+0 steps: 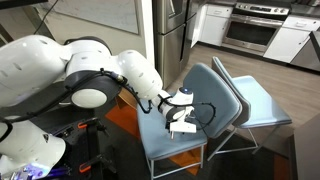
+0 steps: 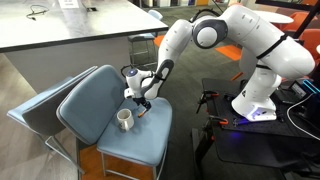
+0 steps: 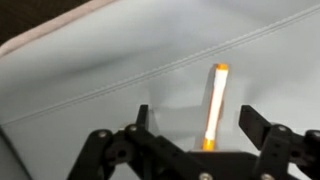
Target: Put the marker into the mug.
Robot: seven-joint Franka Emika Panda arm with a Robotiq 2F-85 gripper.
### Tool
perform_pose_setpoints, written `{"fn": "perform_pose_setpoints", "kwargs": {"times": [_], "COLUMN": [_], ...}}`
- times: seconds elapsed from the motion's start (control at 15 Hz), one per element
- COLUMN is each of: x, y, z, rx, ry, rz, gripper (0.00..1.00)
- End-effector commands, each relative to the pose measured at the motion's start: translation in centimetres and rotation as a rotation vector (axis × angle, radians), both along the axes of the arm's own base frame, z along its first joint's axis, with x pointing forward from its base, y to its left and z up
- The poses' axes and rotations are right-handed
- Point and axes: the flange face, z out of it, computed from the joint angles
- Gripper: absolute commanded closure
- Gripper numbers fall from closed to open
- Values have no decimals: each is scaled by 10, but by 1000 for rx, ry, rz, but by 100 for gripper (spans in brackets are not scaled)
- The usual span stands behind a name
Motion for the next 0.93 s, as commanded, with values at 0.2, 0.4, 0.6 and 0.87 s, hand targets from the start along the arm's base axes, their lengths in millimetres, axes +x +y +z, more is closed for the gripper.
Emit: {"fn": "perform_pose_setpoints", "kwargs": {"times": [0.2, 0.4, 0.6, 0.87], "x": [-25, -25, -23, -19], "y": [-2, -2, 4, 9], "z": [-23, -21, -13, 0], "rx": [22, 16, 18, -14], "ry": [-27, -39, -27, -21], "rz": [-10, -7, 8, 8], "gripper": [29, 55, 75, 100]}}
